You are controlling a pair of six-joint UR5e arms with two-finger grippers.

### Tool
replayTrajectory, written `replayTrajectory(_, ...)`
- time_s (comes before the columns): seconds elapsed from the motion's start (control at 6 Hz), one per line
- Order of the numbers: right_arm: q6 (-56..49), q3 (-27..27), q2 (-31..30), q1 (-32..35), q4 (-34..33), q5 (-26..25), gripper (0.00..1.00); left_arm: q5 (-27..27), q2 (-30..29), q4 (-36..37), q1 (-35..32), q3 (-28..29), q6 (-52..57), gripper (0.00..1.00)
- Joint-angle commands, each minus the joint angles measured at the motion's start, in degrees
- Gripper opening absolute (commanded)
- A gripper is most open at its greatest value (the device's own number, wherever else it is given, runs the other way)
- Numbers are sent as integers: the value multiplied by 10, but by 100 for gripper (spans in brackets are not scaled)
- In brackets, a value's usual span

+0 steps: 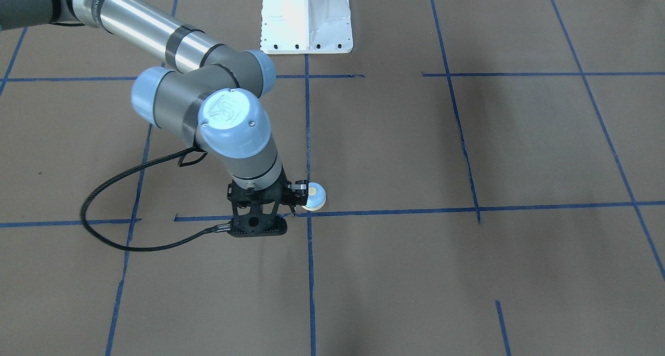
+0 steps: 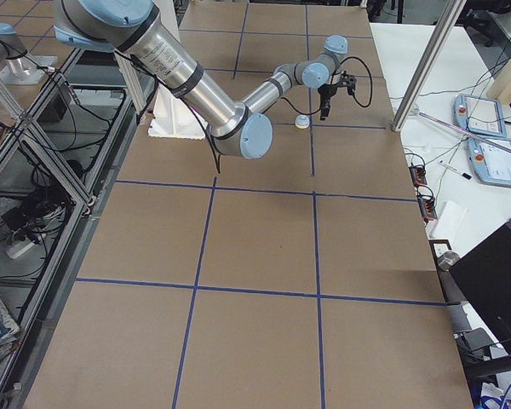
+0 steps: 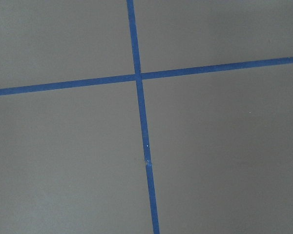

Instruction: Place and press bell with both arms

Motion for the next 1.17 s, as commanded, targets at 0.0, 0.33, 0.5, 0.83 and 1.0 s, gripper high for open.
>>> replayTrajectory(0.0, -180, 138, -135, 87, -89, 44, 100, -1, 13, 0, 0, 1, 2, 100)
replayTrajectory(0.33, -404, 272, -291, 178, -170, 45, 100, 0, 13, 0, 1, 0, -2, 100)
replayTrajectory(0.5, -492, 311, -371, 230, -174, 52, 100, -2, 15, 0, 0, -9, -3, 100)
replayTrajectory(0.83, -683, 315, -495, 353, -170, 76, 100, -1, 33, 2, 0, -14, -2, 100)
replayTrajectory(1.0, -701, 317, -546, 396, -168, 77, 100, 8, 33, 2, 0, -15, -2, 100)
